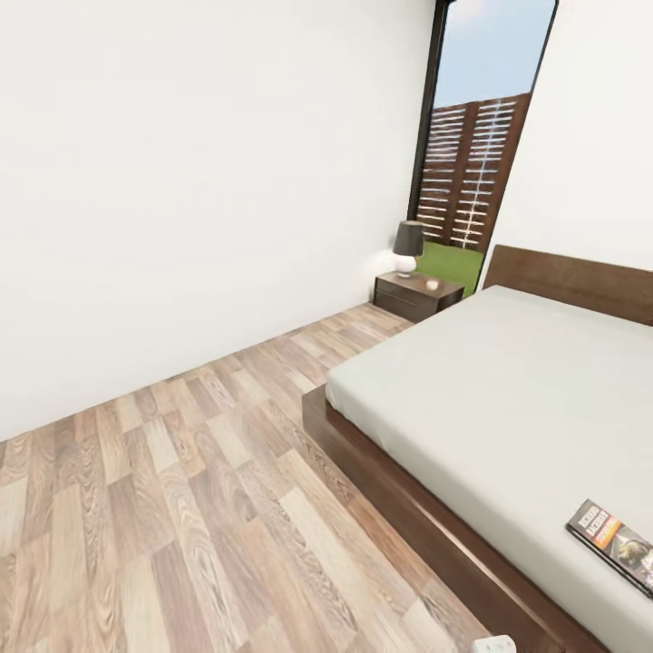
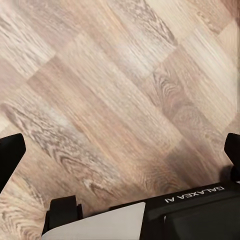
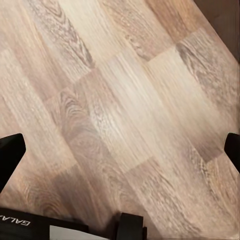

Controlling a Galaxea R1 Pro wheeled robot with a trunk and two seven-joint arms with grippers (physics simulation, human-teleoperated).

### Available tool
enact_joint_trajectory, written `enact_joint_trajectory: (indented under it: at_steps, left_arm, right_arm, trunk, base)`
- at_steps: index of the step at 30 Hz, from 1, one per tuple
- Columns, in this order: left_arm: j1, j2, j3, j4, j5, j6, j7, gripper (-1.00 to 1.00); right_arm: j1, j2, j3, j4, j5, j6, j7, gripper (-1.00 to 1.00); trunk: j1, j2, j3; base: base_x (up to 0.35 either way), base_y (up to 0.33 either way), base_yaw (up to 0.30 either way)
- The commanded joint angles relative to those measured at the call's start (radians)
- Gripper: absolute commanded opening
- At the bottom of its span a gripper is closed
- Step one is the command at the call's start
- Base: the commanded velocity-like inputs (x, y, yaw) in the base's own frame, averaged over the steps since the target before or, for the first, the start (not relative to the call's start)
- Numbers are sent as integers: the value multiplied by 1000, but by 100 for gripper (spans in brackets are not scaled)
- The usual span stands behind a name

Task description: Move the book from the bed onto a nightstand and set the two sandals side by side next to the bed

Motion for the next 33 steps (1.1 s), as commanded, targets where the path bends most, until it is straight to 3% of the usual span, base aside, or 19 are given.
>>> enact_joint_trajectory:
  at_steps: [1,33]
  left_arm:
    - [0,0,-4,1,6,-3,-4,100]
    - [0,0,-4,1,7,-3,-3,100]
  right_arm:
    - [-2,1,7,5,-11,-6,7,100]
    - [-2,1,7,5,-11,-5,6,100]
  trunk:
    - [0,-1,-1]
    - [0,-1,-17]
  base:
    - [0,0,-262]
    - [16,52,-262]
